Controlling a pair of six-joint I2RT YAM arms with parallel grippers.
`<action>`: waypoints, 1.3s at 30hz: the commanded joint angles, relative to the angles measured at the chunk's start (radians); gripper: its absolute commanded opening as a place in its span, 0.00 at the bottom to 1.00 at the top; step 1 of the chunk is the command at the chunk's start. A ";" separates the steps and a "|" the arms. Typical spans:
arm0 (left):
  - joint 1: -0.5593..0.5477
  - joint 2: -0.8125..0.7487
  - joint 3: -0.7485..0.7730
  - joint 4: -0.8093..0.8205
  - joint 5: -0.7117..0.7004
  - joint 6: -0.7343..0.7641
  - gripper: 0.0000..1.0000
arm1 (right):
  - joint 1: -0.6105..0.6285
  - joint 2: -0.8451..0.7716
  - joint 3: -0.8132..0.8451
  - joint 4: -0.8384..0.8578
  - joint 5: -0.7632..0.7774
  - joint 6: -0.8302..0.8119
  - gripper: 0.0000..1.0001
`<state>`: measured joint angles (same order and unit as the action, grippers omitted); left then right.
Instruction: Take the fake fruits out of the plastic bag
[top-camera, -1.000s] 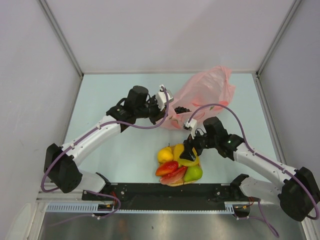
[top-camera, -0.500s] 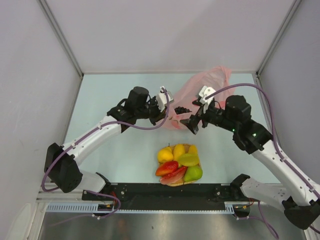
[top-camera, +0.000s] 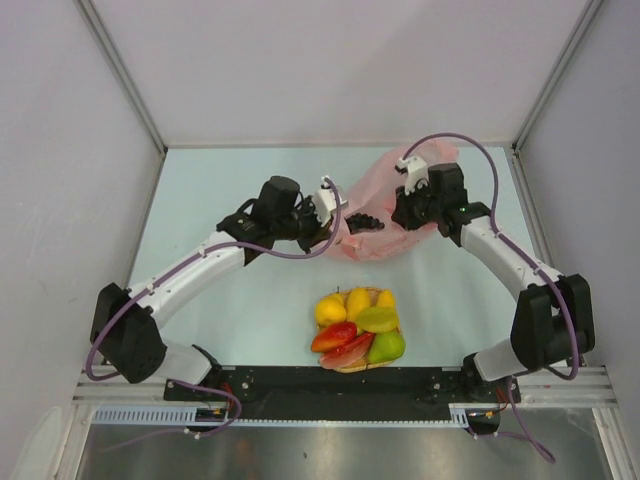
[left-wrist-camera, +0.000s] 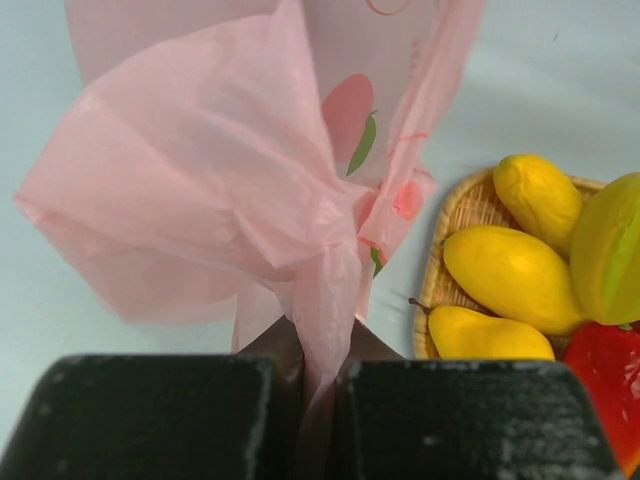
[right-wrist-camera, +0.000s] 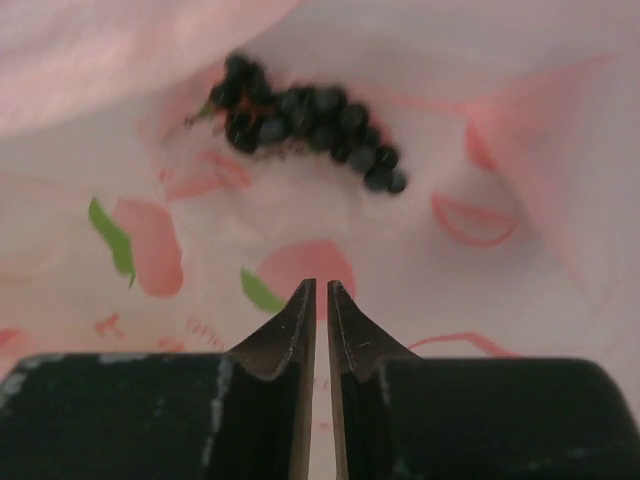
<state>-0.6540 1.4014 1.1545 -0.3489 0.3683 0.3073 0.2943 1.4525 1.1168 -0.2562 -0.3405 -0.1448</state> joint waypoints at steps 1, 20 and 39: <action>-0.003 0.022 0.040 -0.019 -0.029 0.038 0.00 | 0.092 -0.062 -0.041 -0.150 -0.002 -0.057 0.13; -0.001 -0.013 -0.105 -0.085 -0.002 0.058 0.00 | 0.077 0.086 -0.161 0.346 0.033 0.085 0.65; -0.003 0.050 -0.004 -0.107 -0.006 0.099 0.00 | 0.109 0.436 0.078 0.304 0.201 -0.225 0.52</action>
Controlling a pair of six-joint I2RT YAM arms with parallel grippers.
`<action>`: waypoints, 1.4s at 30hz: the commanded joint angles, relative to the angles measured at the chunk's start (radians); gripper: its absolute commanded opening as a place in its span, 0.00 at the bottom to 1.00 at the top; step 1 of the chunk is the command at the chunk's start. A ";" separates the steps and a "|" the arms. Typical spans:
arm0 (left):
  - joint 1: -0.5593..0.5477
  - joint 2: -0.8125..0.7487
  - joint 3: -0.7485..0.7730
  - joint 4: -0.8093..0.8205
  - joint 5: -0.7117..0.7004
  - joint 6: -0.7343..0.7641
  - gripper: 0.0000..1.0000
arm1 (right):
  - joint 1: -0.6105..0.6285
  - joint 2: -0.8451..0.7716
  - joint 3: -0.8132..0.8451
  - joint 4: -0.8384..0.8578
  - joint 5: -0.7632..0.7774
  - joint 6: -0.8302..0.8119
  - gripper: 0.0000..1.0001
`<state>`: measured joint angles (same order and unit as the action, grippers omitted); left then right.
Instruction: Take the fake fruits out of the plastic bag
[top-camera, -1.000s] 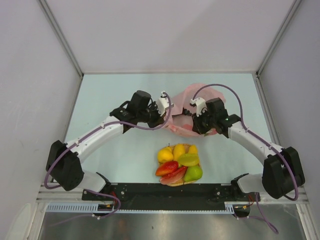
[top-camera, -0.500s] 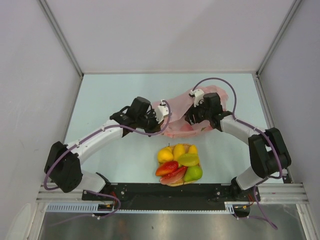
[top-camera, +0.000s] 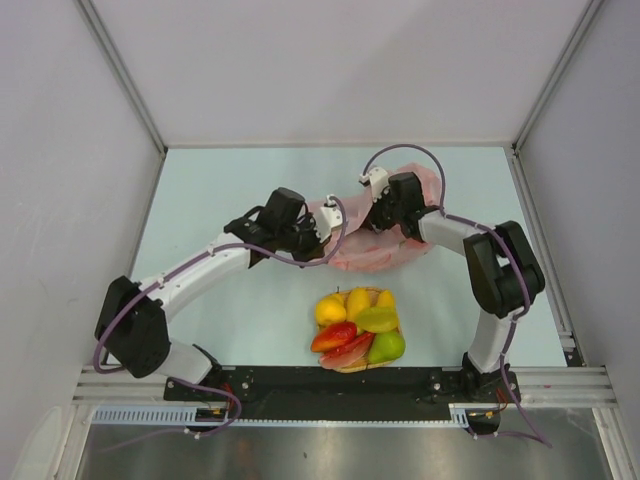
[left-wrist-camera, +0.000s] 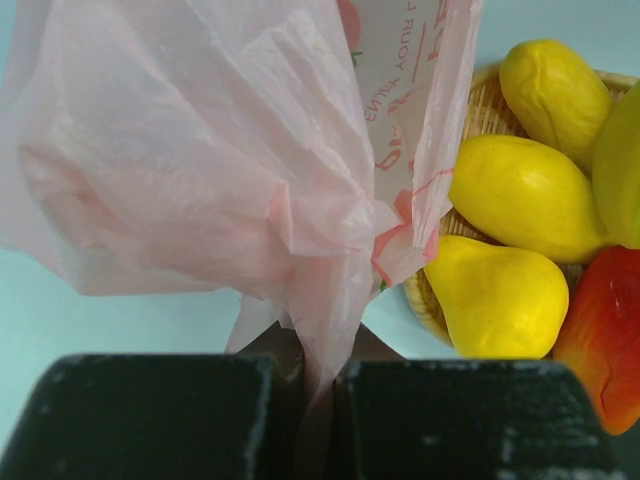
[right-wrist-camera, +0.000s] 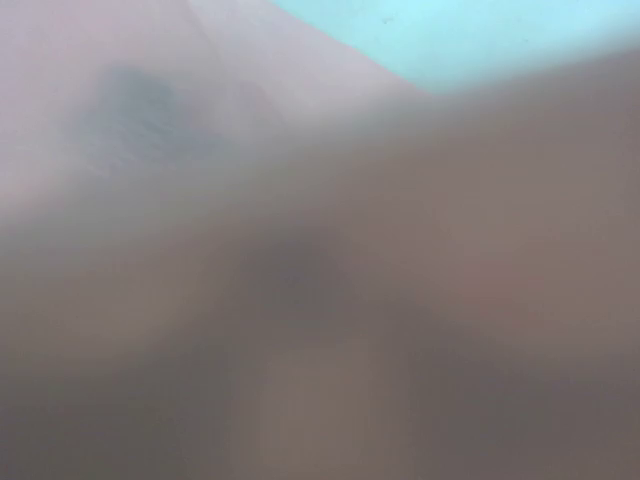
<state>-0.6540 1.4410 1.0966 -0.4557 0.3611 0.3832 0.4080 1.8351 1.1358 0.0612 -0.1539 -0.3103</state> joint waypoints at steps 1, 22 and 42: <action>-0.001 0.013 0.055 0.000 0.001 0.022 0.00 | -0.003 0.064 0.076 -0.033 -0.002 -0.067 0.49; 0.008 0.157 0.229 0.101 -0.059 -0.084 0.00 | -0.028 -0.276 0.150 -0.317 -0.314 -0.139 0.00; 0.188 0.470 0.589 0.141 -0.063 -0.241 0.00 | 0.130 -0.671 0.196 -0.575 -0.325 -0.179 0.00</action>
<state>-0.4747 1.9247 1.6325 -0.3378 0.2901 0.1814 0.4740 1.2243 1.2842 -0.4385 -0.4431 -0.4713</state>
